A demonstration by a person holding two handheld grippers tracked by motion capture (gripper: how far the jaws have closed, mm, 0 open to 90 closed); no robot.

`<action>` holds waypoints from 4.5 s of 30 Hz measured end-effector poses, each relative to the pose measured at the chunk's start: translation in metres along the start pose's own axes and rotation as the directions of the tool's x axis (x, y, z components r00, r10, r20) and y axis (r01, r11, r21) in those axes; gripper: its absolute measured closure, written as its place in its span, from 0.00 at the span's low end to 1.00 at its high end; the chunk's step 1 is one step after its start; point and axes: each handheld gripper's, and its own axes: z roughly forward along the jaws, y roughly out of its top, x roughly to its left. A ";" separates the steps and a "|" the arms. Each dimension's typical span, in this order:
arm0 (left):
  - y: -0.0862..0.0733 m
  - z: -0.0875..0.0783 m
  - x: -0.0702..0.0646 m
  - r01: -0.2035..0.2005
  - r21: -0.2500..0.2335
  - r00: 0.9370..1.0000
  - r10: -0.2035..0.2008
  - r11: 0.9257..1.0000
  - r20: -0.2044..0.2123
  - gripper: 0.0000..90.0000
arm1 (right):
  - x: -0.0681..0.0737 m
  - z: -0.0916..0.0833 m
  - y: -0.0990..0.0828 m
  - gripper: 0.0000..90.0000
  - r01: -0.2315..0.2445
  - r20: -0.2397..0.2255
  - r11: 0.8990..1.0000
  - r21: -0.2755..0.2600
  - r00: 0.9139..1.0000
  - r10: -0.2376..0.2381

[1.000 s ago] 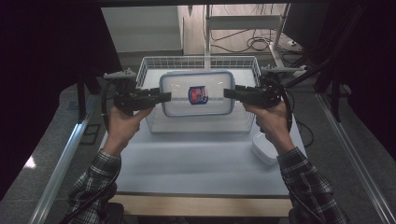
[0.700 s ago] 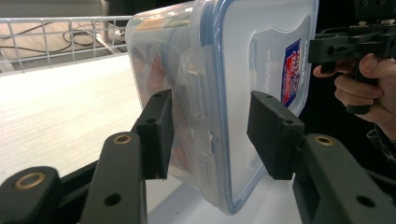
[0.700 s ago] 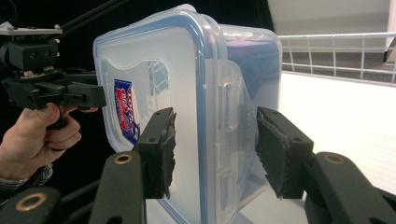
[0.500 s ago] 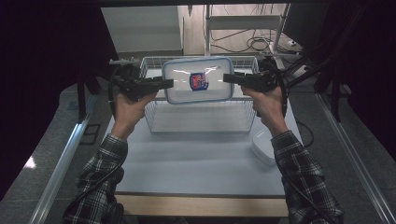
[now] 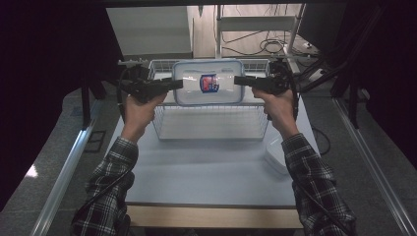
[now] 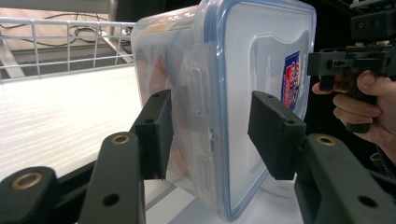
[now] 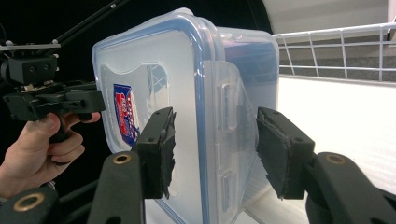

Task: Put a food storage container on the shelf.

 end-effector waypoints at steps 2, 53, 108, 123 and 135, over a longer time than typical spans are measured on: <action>0.000 0.001 0.000 -0.005 -0.006 1.000 0.005 1.000 -0.004 0.55 | -0.001 0.001 0.000 0.53 -0.002 0.001 1.000 0.000 1.000 0.002; -0.009 0.018 0.020 0.070 0.032 0.998 -0.070 0.997 0.007 0.38 | 0.002 0.012 0.004 0.58 0.030 0.139 0.999 0.039 0.990 -0.035; -0.091 -0.018 -0.033 -0.263 0.093 0.954 0.273 0.960 -0.120 0.10 | 0.033 -0.017 -0.083 0.44 0.296 0.163 0.950 0.101 0.937 -0.310; -0.147 -0.022 -0.049 -0.284 0.128 0.948 0.298 0.950 -0.111 0.02 | 0.031 -0.043 -0.136 0.17 0.313 0.154 0.942 0.118 0.932 -0.329; -0.184 -0.023 -0.061 -0.321 0.126 0.932 0.337 0.939 -0.133 0.02 | 0.031 -0.056 -0.175 0.08 0.341 0.166 0.927 0.154 0.916 -0.365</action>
